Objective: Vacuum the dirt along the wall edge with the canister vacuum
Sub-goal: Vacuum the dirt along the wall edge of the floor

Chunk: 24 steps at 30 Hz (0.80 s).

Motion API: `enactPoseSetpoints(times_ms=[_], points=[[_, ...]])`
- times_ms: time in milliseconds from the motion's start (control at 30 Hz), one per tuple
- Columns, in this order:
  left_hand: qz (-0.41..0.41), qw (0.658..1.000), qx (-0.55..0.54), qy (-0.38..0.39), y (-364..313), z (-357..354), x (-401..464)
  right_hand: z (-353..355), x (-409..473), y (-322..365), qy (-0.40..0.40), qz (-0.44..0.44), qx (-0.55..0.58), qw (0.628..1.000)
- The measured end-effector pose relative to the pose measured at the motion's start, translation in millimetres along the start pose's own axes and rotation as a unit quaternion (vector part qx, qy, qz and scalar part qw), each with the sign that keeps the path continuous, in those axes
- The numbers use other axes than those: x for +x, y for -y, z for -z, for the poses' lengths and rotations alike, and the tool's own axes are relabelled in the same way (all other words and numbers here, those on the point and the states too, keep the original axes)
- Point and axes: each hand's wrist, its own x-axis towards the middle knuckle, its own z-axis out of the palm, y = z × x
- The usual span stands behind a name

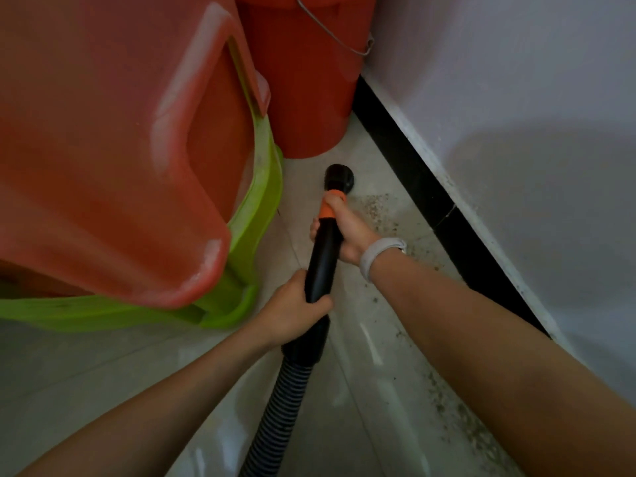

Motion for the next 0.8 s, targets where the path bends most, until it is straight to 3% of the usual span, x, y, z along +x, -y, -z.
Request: enactPoseSetpoints(times_ms=[100, 267, 433, 667, 800], points=[[0.052, 0.993, -0.062, -0.087, -6, 1, 1, -18, 2, -4, -0.026, 0.018, -0.073, 0.997], [0.058, 0.985, 0.038, -0.156, -9, -2, 0, -21, 3, -7, 0.007, 0.001, -0.064, 0.998], [0.018, 0.995, -0.017, -0.099, -6, 7, 13, -6, 1, -2, 0.03, -0.022, -0.03, 0.999], [-0.032, 0.999, -0.038, -0.016, -27, -1, 44, 12, 3, 20, -0.065, 0.031, -0.007, 0.997], [-0.045, 0.999, -0.011, 0.004, -24, -10, 38, 31, -7, 16, -0.068, 0.025, 0.008, 0.997]])
